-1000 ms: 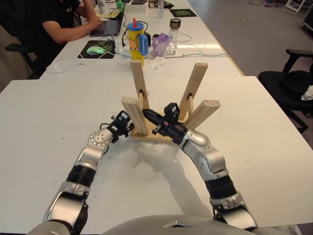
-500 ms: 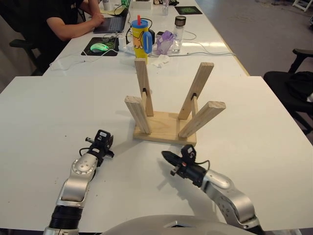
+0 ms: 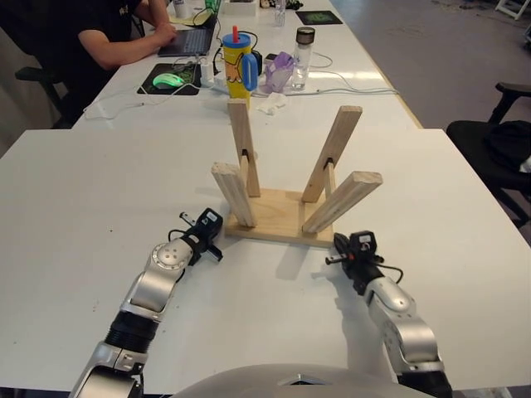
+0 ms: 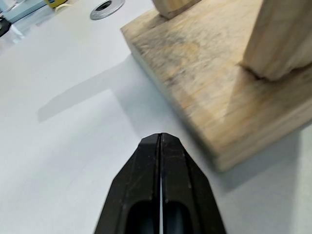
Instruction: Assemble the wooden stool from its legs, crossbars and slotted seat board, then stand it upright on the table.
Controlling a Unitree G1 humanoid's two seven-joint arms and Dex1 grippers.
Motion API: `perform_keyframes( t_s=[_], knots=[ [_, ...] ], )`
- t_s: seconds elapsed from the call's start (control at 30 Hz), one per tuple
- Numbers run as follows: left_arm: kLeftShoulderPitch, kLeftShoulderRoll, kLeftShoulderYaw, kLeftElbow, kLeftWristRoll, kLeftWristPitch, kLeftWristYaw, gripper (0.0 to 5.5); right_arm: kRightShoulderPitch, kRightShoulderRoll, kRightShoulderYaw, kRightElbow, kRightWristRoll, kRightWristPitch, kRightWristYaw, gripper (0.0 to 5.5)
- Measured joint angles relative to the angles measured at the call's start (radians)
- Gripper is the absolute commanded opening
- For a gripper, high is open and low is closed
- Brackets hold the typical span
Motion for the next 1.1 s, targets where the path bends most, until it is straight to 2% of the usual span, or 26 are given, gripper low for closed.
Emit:
perform_keyframes(
  t_s=[0.27,0.47,0.7,0.83,1.1],
  knots=[
    [0.008,0.057,-0.003,-0.084,-0.036,0.093,-0.070,0.01,-0.034,-0.024,0.013,0.026,0.027,0.055,0.062,0.00],
    [0.051,0.101,0.060,-0.189,-0.169,0.221,-0.155,0.01,-0.030,-0.097,0.012,-0.059,0.101,0.193,0.116,0.00],
    [0.061,0.152,0.171,-0.235,-0.345,0.428,-0.246,0.01,-0.030,-0.130,-0.022,-0.167,0.259,0.415,0.123,0.00],
    [0.068,0.162,0.247,-0.255,-0.468,0.569,-0.264,0.01,-0.033,-0.161,-0.079,-0.223,0.385,0.552,0.126,0.00],
    [0.062,0.165,0.393,-0.285,-0.647,0.711,-0.268,0.01,-0.075,-0.203,-0.212,-0.243,0.631,0.702,0.126,0.00]
  ],
)
